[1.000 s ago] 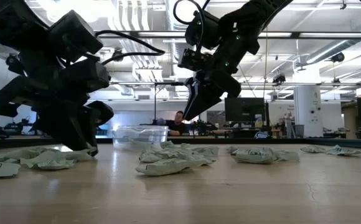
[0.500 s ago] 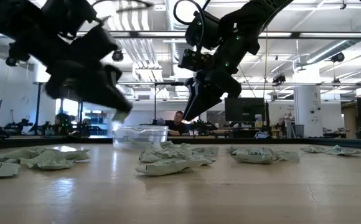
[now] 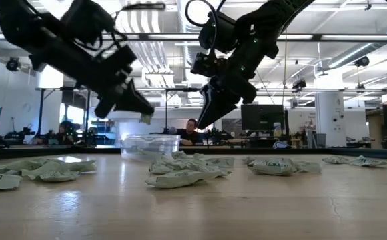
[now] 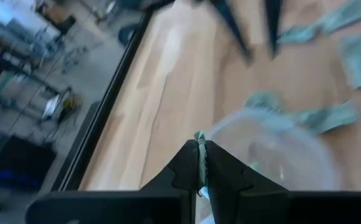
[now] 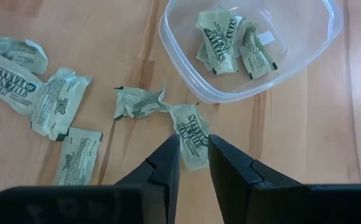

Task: Pick and place Stevia / Truvia into bins
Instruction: Put the stevia packet into the transparent bin

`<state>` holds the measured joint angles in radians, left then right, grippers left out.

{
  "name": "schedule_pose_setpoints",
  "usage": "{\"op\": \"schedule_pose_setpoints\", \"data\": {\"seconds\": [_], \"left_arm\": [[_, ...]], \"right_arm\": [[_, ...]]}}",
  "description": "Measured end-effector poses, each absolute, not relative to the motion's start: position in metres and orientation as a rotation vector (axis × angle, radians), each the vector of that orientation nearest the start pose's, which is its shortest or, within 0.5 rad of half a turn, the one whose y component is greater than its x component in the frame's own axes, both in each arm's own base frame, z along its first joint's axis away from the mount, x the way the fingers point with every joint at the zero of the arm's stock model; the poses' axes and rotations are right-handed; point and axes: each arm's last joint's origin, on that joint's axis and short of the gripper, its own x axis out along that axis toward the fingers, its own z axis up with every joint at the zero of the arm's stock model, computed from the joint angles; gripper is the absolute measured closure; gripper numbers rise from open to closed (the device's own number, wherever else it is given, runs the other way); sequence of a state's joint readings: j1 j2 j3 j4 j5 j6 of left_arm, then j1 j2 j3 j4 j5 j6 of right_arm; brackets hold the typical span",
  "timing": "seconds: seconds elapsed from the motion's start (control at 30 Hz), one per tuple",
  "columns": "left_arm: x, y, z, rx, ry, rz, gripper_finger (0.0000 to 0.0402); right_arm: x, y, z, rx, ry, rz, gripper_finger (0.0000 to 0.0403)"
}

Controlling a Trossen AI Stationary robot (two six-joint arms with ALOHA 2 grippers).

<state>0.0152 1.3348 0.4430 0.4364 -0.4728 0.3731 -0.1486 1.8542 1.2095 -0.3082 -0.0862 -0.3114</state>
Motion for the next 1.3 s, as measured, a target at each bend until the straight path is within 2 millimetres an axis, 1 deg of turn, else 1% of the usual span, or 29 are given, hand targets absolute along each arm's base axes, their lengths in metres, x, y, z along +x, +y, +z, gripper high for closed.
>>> {"op": "schedule_pose_setpoints", "data": {"seconds": [0.1,0.2,0.47,0.53,0.63,0.73,0.83,1.1,1.3], "left_arm": [[0.243,0.025,0.16,0.455,0.566,0.397,0.0391],[0.243,0.028,0.158,0.444,0.569,0.374,0.0371],[0.241,0.029,0.164,0.44,0.551,0.379,0.0254],[0.241,0.029,0.164,0.441,0.551,0.387,0.0232],[0.239,0.029,0.166,0.442,0.557,0.393,0.0209],[0.235,0.028,0.165,0.421,0.594,0.391,0.0198],[0.23,0.028,0.167,0.403,0.618,0.392,0.0196],[0.223,0.027,0.177,0.372,0.587,0.404,0.0196],[0.221,0.026,0.176,0.373,0.59,0.4,0.0196]], "right_arm": [[0.377,-0.054,0.178,-0.141,0.956,0.074,0.0324],[0.376,-0.054,0.177,-0.106,0.973,0.059,0.032],[0.371,-0.046,0.172,-0.03,1.03,0.04,0.0314],[0.368,-0.045,0.169,-0.012,1.066,0.036,0.0316],[0.36,-0.043,0.165,0.043,1.151,0.016,0.032],[0.353,-0.043,0.161,0.113,1.222,-0.024,0.0324],[0.347,-0.042,0.157,0.162,1.271,-0.062,0.0328],[0.345,-0.042,0.154,0.2,1.286,-0.097,0.0328],[0.34,-0.041,0.151,0.26,1.324,-0.142,0.0328]]}}
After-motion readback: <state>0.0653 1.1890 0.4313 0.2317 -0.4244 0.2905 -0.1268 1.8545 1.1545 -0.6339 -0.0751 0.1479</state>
